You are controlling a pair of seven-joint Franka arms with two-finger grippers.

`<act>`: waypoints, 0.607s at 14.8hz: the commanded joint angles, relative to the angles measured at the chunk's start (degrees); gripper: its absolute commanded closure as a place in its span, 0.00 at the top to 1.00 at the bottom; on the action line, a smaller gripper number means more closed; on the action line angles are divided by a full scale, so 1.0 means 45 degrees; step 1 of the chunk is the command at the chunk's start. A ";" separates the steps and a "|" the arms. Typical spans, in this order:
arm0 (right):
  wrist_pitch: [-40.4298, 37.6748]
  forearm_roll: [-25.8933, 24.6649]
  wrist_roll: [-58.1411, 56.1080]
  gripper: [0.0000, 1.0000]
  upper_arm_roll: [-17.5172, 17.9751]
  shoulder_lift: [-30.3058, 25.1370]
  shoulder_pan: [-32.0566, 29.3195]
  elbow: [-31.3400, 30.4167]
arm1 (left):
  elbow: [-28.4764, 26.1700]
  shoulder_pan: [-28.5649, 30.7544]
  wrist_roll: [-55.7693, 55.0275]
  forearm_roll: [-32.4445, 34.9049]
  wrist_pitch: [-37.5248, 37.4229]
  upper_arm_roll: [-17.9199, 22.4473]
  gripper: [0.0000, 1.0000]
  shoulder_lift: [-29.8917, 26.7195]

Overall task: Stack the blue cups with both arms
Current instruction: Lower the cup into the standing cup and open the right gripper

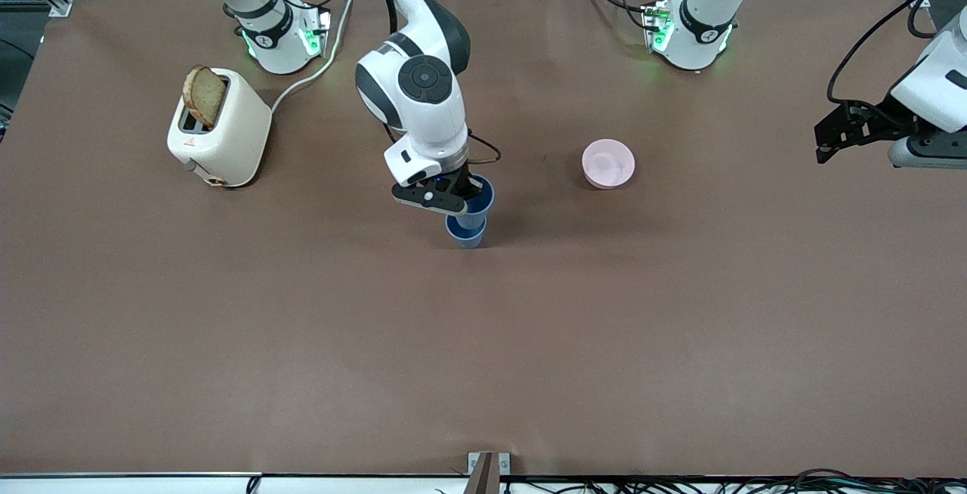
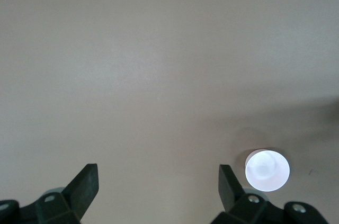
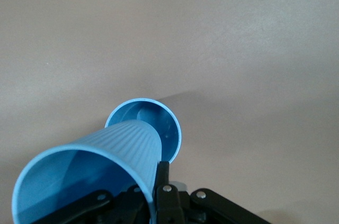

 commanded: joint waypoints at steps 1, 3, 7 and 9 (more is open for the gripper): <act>-0.0167 0.0112 -0.0336 0.00 0.0079 -0.0249 -0.0205 -0.0152 | 0.0335 0.0076 0.0192 0.0218 -0.0265 -0.0055 1.00 0.0100; -0.0050 0.0112 -0.0376 0.00 0.0079 -0.0210 -0.0205 -0.0153 | 0.0355 0.0116 0.0192 0.0198 -0.0265 -0.0036 1.00 0.0081; -0.0011 0.0093 -0.0376 0.08 0.0079 -0.0190 -0.0146 -0.0153 | 0.0355 0.0116 0.0036 0.0179 -0.0265 -0.0016 1.00 0.0159; -0.0011 0.0073 -0.0376 0.18 0.0079 -0.0171 -0.0107 -0.0134 | 0.0354 0.0135 0.0055 0.0159 -0.0265 -0.0016 1.00 0.0159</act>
